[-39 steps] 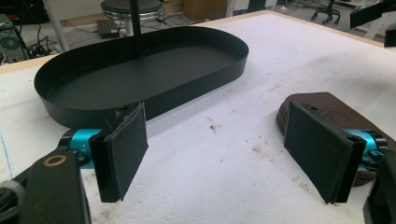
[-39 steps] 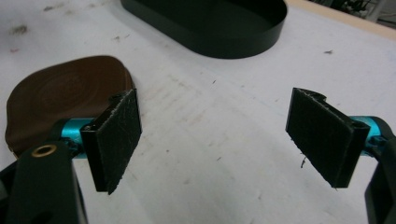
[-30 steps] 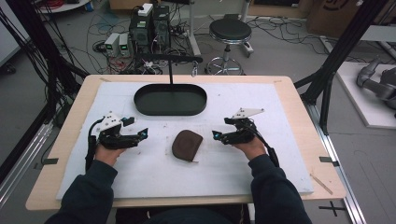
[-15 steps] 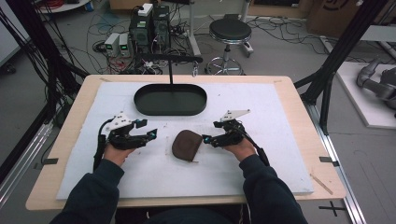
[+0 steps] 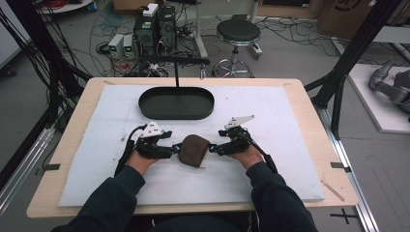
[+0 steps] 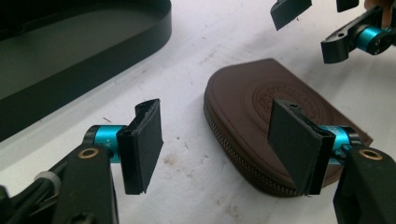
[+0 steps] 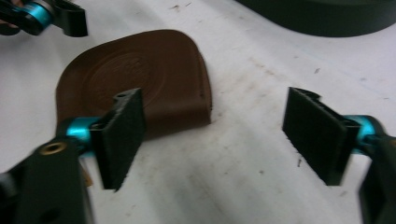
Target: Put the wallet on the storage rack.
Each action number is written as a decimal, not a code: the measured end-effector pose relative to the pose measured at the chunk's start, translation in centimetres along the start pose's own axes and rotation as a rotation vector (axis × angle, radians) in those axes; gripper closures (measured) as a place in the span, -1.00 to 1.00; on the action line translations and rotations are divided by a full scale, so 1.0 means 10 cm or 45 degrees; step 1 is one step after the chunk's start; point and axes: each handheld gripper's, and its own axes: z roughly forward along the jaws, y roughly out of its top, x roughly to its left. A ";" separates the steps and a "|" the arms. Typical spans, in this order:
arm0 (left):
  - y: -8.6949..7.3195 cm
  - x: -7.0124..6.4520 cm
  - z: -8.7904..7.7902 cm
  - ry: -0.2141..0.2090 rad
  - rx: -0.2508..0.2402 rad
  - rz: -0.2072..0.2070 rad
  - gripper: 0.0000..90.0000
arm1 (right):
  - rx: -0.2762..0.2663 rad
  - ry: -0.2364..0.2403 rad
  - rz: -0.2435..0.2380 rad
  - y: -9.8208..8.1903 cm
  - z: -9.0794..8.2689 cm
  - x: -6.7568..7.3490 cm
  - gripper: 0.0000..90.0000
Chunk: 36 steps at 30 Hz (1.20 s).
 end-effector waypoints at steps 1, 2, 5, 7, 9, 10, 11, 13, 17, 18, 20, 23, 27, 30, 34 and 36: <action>0.00 0.00 0.00 0.000 0.000 0.000 -0.22 | 0.000 0.000 0.000 0.00 0.00 0.00 -0.43; 0.00 0.01 -0.01 0.002 0.003 -0.003 -0.22 | 0.011 0.012 0.000 0.00 0.02 0.02 -0.42; 0.00 0.02 -0.01 0.002 0.003 -0.013 -0.17 | 0.060 0.045 -0.035 -0.01 0.15 0.12 -0.37; -0.01 0.02 -0.01 -0.006 0.013 -0.004 -0.12 | 0.065 0.040 -0.057 -0.01 0.18 0.12 -0.34; -0.02 -0.01 0.01 -0.027 0.051 0.021 0.04 | 0.099 -0.060 -0.147 0.03 0.19 0.12 -0.04; -0.02 -0.01 0.01 -0.027 0.051 0.021 0.09 | 0.099 -0.060 -0.147 0.03 0.19 0.12 -0.04; -0.02 -0.02 0.02 -0.036 0.061 0.036 0.09 | 0.118 -0.169 -0.223 0.04 0.17 0.14 -0.04; -0.02 -0.03 0.03 -0.044 0.065 0.038 0.12 | 0.124 -0.218 -0.181 0.04 0.15 0.08 -0.09; -0.02 -0.02 0.04 -0.037 0.070 0.029 0.21 | 0.064 -0.166 -0.096 0.05 0.08 0.06 -0.13; -0.03 -0.02 0.04 -0.041 0.071 0.024 0.21 | 0.054 -0.165 -0.105 0.05 0.08 0.06 -0.13; -0.03 -0.02 0.05 -0.039 0.069 0.019 0.20 | 0.049 -0.156 -0.092 0.05 0.09 0.06 -0.16; -0.03 -0.02 0.06 -0.030 0.094 0.008 0.20 | 0.040 -0.138 -0.062 0.05 0.08 0.06 -0.17; -0.04 0.00 0.06 -0.033 0.140 -0.040 0.37 | 0.025 -0.097 -0.026 0.05 0.06 0.07 -0.18; -0.05 0.00 0.06 -0.028 0.158 -0.055 0.40 | 0.008 -0.076 0.009 0.05 0.05 0.08 -0.24; -0.06 0.01 0.05 -0.025 0.155 -0.079 0.40 | -0.050 0.040 0.125 0.05 0.09 0.11 -0.37; -0.06 0.01 0.05 -0.026 0.152 -0.082 0.40 | -0.053 0.078 0.169 0.05 0.12 0.13 -0.42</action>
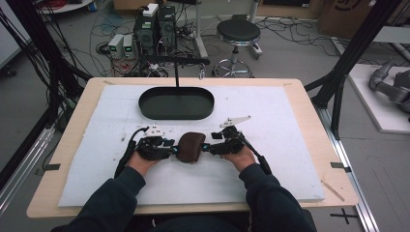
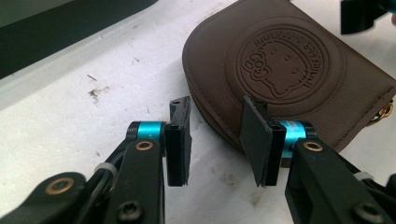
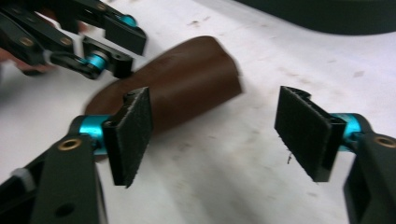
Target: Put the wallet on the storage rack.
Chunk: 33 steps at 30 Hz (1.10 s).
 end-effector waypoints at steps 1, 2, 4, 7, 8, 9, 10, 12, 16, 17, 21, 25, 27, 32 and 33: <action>0.00 0.00 0.00 0.000 0.000 0.000 0.40 | 0.000 0.000 0.000 0.00 0.00 0.00 -0.42; 0.00 0.00 0.00 -0.002 0.000 0.001 0.40 | -0.007 0.055 0.061 0.00 0.05 0.02 -0.47; 0.00 0.00 0.00 -0.004 -0.003 -0.001 0.40 | -0.010 0.067 0.077 0.00 0.07 0.03 -0.49; -0.01 0.00 0.00 -0.011 -0.007 -0.005 0.40 | 0.013 0.078 0.142 -0.01 0.14 0.04 -0.54; -0.01 0.00 0.00 -0.009 -0.008 -0.004 0.40 | 0.018 0.078 0.163 -0.02 0.16 0.03 -0.55; -0.01 0.00 0.00 -0.009 -0.007 -0.003 0.40 | 0.016 0.097 0.195 -0.03 0.17 0.01 -0.55; -0.01 0.00 0.00 -0.011 -0.007 -0.004 0.40 | 0.018 0.101 0.217 -0.03 0.18 0.01 -0.55; -0.01 0.00 0.00 -0.010 -0.007 -0.003 0.40 | 0.023 0.105 0.236 -0.03 0.18 0.01 -0.55; -0.01 0.00 0.01 -0.009 -0.008 -0.007 0.40 | 0.010 0.115 0.223 -0.03 0.21 0.01 -0.57; -0.02 0.01 0.01 -0.011 -0.009 -0.011 0.40 | -0.001 0.115 0.217 -0.02 0.21 0.02 -0.55; -0.03 0.01 0.00 -0.018 -0.009 -0.020 0.40 | -0.017 0.068 0.038 0.07 0.22 0.05 -0.45; -0.03 0.00 0.02 -0.058 -0.022 -0.050 0.39 | -0.036 -0.106 -0.082 0.09 0.24 0.11 -0.26; -0.03 -0.02 0.02 -0.049 -0.027 -0.038 0.39 | -0.033 -0.112 -0.061 0.09 0.25 0.12 -0.32; -0.03 0.00 0.02 -0.049 -0.012 -0.053 0.39 | -0.023 -0.123 -0.031 0.08 0.20 0.18 -0.34; -0.03 0.00 0.02 -0.047 -0.011 -0.053 0.39 | -0.023 -0.127 -0.014 0.08 0.19 0.18 -0.35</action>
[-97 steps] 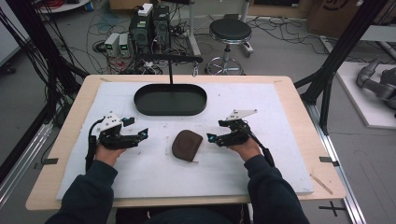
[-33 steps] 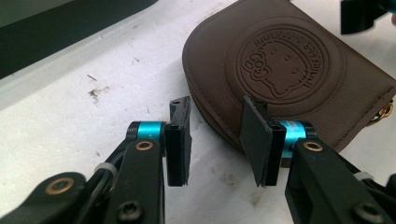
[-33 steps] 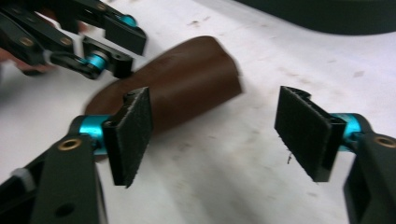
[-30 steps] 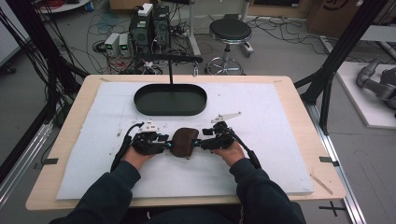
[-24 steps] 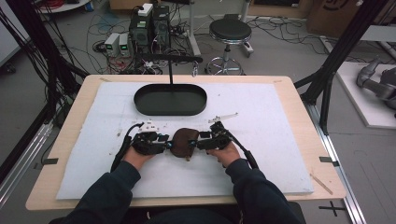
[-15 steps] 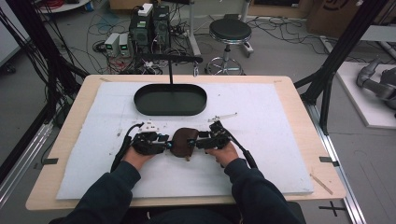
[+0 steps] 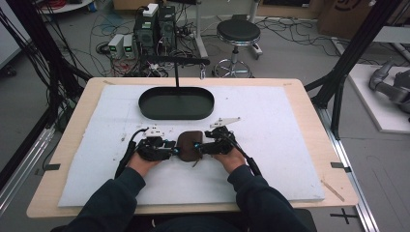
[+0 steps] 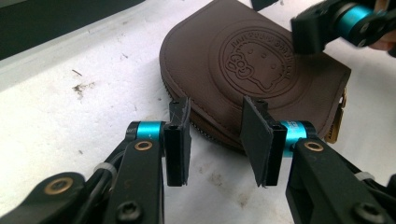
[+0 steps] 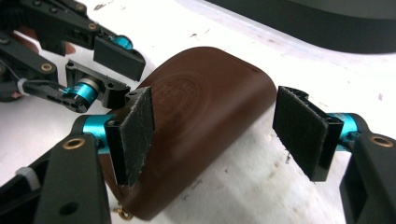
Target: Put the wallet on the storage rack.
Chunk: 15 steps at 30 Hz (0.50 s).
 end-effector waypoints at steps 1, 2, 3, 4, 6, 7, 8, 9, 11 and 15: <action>0.00 0.00 0.00 0.001 0.001 -0.001 0.39 | 0.001 -0.002 0.013 -0.01 -0.01 -0.01 -0.35; 0.00 0.00 0.00 0.002 0.005 0.003 0.39 | -0.001 -0.005 0.029 -0.01 -0.03 -0.02 -0.37; 0.00 0.00 -0.01 0.005 0.006 0.003 0.39 | -0.008 0.013 0.076 -0.03 -0.04 -0.05 -0.39; 0.00 0.00 -0.01 0.006 0.006 0.001 0.39 | -0.008 0.013 0.076 -0.03 -0.04 -0.05 -0.39; -0.01 0.00 -0.01 0.009 0.007 0.000 0.39 | -0.013 0.035 0.112 -0.03 -0.04 -0.05 -0.41; -0.02 0.00 -0.02 0.011 0.009 0.000 0.39 | -0.016 0.051 0.119 -0.03 -0.04 -0.04 -0.42; -0.02 0.00 -0.02 0.010 0.007 -0.002 0.39 | -0.015 0.077 0.127 -0.04 -0.01 0.00 -0.43; -0.02 0.00 -0.02 0.010 0.007 -0.002 0.39 | -0.015 0.077 0.127 -0.04 -0.01 0.00 -0.43; -0.02 0.00 -0.02 0.010 0.007 -0.001 0.39 | 0.001 0.109 0.130 -0.04 0.03 0.02 -0.44; -0.03 0.00 -0.02 0.007 0.002 -0.003 0.39 | 0.036 0.107 0.134 -0.06 0.12 0.06 -0.48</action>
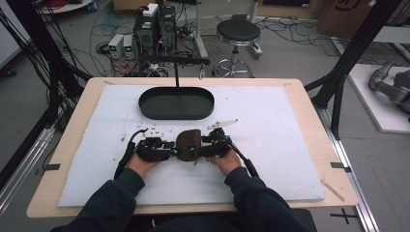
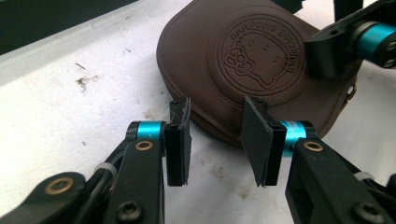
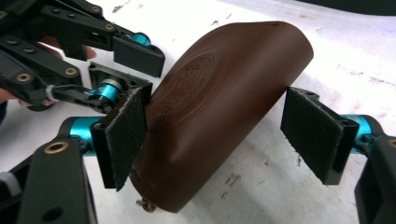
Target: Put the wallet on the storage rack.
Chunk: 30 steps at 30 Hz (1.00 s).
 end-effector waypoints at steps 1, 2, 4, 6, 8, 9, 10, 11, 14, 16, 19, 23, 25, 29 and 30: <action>0.00 0.00 0.00 0.000 0.000 0.000 0.39 | 0.000 0.000 0.000 0.00 0.00 0.00 -0.48; 0.00 0.00 0.00 -0.005 -0.004 0.000 0.39 | 0.002 0.012 0.038 0.00 0.01 -0.03 -0.44; 0.00 0.00 0.00 -0.006 -0.007 0.001 0.39 | 0.016 0.015 0.079 -0.01 0.02 -0.06 -0.43; 0.00 0.00 0.00 -0.002 -0.004 0.002 0.39 | 0.021 0.018 0.093 -0.01 0.03 -0.07 -0.44; 0.00 0.00 0.00 -0.003 -0.003 0.002 0.39 | 0.038 0.036 0.163 -0.02 0.05 -0.11 -0.50; 0.00 0.00 0.01 -0.003 -0.002 0.002 0.39 | 0.041 0.053 0.191 -0.03 0.06 -0.12 -0.48; 0.00 0.00 0.01 -0.004 -0.002 0.002 0.39 | 0.043 0.069 0.196 -0.03 0.07 -0.13 -0.44; 0.00 0.00 0.01 -0.003 0.001 0.002 0.39 | 0.042 0.097 0.201 -0.03 0.07 -0.13 -0.29; 0.00 0.01 0.00 0.005 -0.001 -0.001 0.28 | 0.038 0.160 0.196 -0.02 0.07 -0.13 -0.07; 0.00 0.04 -0.02 0.043 -0.017 -0.023 0.01 | 0.036 0.187 0.201 0.00 0.05 -0.15 0.04; 0.00 0.07 -0.07 0.056 -0.045 -0.013 -0.11 | 0.016 0.203 0.192 0.02 0.01 -0.16 0.15; 0.00 0.12 -0.17 0.076 -0.130 0.007 -0.13 | -0.049 0.167 0.147 0.10 -0.20 -0.24 0.39; 0.00 0.15 -0.23 0.085 -0.174 0.007 -0.13 | -0.055 0.151 0.138 0.12 -0.25 -0.26 0.40; -0.01 0.24 -0.37 0.124 -0.259 0.017 -0.16 | -0.062 0.016 0.020 0.18 -0.49 -0.31 0.44; -0.02 0.27 -0.40 0.135 -0.276 0.015 -0.16 | -0.062 0.016 0.020 0.18 -0.49 -0.31 0.44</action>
